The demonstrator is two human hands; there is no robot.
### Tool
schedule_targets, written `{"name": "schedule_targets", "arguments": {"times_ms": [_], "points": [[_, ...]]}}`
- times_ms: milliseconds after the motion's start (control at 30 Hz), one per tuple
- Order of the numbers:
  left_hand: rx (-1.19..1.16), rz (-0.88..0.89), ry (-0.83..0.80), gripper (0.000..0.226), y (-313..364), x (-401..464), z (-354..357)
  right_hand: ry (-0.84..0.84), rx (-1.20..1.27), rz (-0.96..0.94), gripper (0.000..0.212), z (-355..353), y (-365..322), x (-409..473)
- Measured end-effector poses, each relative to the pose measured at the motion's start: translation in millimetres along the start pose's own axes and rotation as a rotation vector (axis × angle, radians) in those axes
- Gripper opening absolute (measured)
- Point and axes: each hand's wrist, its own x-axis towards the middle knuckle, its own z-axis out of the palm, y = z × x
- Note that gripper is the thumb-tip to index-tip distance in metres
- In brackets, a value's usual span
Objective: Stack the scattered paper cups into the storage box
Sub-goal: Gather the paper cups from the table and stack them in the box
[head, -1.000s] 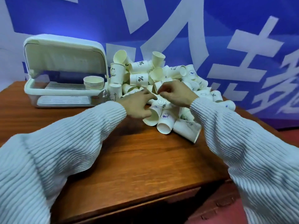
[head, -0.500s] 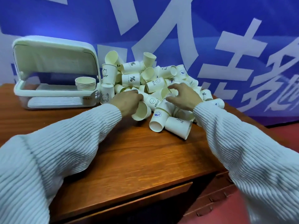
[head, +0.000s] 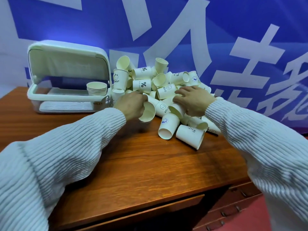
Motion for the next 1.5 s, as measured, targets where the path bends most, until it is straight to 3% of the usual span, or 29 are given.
{"name": "schedule_targets", "arguments": {"times_ms": [133,233,333,400,500,600,733,900,1000,1100,1200,1300,1500], "points": [[-0.103,-0.067,0.097,0.034,-9,5,-20,0.156,0.072,0.13,0.066,-18,13,5],[-0.189,-0.2,0.205,0.038,-22,7,-40,0.279,0.427,0.294,0.076,-37,2,18],[-0.275,-0.314,0.34,0.039,-46,2,-63,0.418,0.865,0.317,0.093,-56,-24,38],[-0.301,-0.383,0.423,0.038,-67,-5,-78,0.485,1.011,0.329,0.085,-67,-44,55],[-0.288,-0.507,0.534,0.037,-99,-19,-97,0.535,1.151,0.358,0.053,-83,-70,89],[-0.303,-0.618,0.631,0.036,-129,-31,-106,0.567,1.163,0.306,0.026,-98,-95,126],[-0.312,-0.715,0.697,0.035,-158,-43,-110,0.5,1.04,0.161,0.024,-118,-122,162],[-0.323,-0.746,0.695,0.035,-174,-50,-108,0.277,0.805,0.089,0.036,-121,-147,193],[-0.316,-0.741,0.667,0.035,-180,-50,-105,0.122,0.782,0.026,0.044,-115,-158,206],[-0.324,-0.725,0.642,0.036,-186,-44,-100,-0.033,0.746,0.045,0.064,-106,-170,211],[-0.315,-0.693,0.629,0.036,-183,-36,-96,-0.074,0.745,0.042,0.073,-96,-177,213],[-0.319,-0.667,0.62,0.036,-178,-24,-92,-0.032,0.869,0.046,0.078,-92,-171,212],[-0.36,-0.621,0.634,0.032,-165,-2,-89,0.356,1.007,0.131,0.068,-86,-156,196]]}}
